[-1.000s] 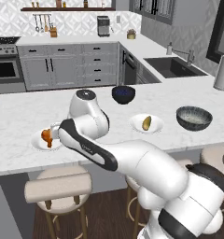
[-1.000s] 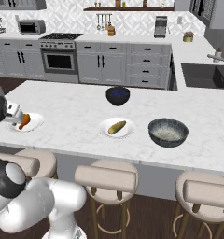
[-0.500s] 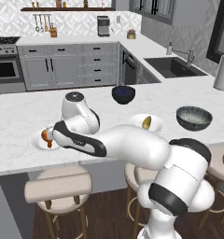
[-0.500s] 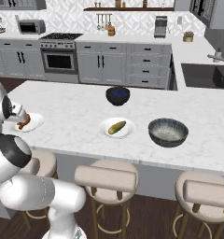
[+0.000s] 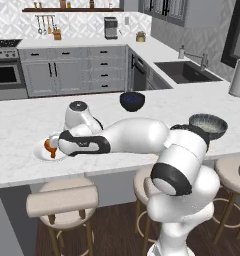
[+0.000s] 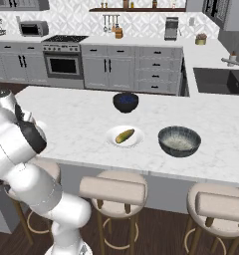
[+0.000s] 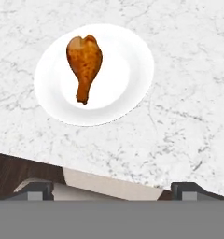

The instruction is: Pick the chicken drumstick and cucumber from their plates and place them in the bowl. Then put the bowl in the fridge.

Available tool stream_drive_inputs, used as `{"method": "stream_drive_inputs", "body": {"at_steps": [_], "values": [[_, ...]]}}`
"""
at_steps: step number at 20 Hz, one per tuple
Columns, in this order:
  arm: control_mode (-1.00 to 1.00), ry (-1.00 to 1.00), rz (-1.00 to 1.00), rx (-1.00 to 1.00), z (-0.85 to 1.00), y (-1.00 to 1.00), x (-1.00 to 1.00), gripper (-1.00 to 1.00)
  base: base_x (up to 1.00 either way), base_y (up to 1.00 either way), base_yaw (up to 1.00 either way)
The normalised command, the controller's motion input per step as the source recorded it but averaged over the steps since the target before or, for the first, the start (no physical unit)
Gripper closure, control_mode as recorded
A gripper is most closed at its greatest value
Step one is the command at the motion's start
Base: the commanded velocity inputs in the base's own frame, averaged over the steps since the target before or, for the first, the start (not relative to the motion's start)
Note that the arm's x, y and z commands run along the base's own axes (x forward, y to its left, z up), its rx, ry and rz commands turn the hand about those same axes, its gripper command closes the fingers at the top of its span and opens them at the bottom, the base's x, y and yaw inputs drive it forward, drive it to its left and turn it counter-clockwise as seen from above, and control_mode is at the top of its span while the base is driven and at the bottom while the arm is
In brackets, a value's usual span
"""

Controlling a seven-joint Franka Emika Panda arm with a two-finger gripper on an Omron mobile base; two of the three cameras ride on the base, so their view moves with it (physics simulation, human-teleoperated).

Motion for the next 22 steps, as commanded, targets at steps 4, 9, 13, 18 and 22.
{"method": "stream_drive_inputs", "body": {"at_steps": [4, 9, 13, 18, 22], "values": [[-1.00, 0.02, 0.00, 0.00, -0.11, 0.41, 0.30, -1.00, 0.00, 0.00, 0.00], [-1.00, 0.00, -0.07, -0.01, -0.03, 0.47, 0.12, -1.00, 0.00, 0.00, 0.00], [-1.00, 0.00, -0.07, -0.04, -0.16, 0.13, 0.12, -1.00, 0.00, 0.00, 0.00], [-1.00, 0.00, -0.01, -0.01, -0.30, 0.01, 0.18, -1.00, 0.00, 0.00, 0.00], [-1.00, 0.00, 0.00, 0.00, -0.32, 0.00, 0.47, -1.00, 0.00, 0.00, 0.00]]}}
